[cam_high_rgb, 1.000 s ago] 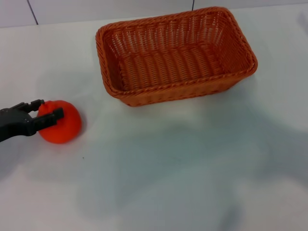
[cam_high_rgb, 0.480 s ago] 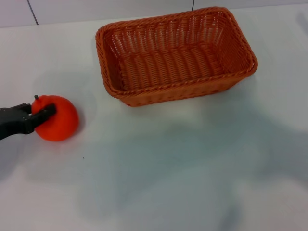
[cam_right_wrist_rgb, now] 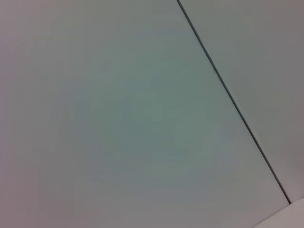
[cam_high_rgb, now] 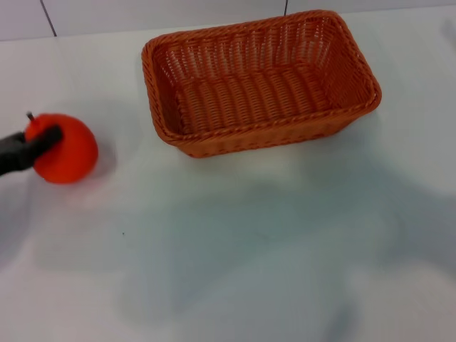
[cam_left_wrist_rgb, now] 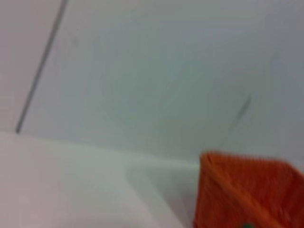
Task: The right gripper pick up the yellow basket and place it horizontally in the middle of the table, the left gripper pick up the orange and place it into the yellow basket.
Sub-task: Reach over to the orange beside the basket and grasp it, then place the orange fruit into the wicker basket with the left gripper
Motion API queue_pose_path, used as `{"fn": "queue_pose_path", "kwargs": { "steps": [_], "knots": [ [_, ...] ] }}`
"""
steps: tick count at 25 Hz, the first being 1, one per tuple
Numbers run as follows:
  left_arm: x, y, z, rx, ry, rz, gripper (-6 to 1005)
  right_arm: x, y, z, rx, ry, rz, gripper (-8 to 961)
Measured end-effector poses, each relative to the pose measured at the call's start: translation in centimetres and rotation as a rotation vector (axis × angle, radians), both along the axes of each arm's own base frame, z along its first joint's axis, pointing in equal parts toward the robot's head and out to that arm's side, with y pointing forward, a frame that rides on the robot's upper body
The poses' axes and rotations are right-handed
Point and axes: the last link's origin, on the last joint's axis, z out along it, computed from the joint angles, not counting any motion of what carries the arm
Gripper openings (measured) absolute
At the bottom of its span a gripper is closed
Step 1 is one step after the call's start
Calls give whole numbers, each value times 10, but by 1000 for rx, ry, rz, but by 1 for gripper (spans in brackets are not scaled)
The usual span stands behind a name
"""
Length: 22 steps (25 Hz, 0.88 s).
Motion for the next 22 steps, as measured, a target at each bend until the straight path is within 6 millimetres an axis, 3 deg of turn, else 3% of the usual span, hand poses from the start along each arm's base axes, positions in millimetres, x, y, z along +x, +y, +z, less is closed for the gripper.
{"fn": "queue_pose_path", "kwargs": {
  "steps": [7,15,22],
  "knots": [
    [20,25,7,112,-133,7,238,-1,1,-2,-5,1,5,919],
    [85,74,-16,71,-166,-120,197,-4,4,-2,-10,-3,15,919],
    [122,86,-35,15,-185,-202,152,-4,5,-2,-10,-1,15,920]
  ]
}}
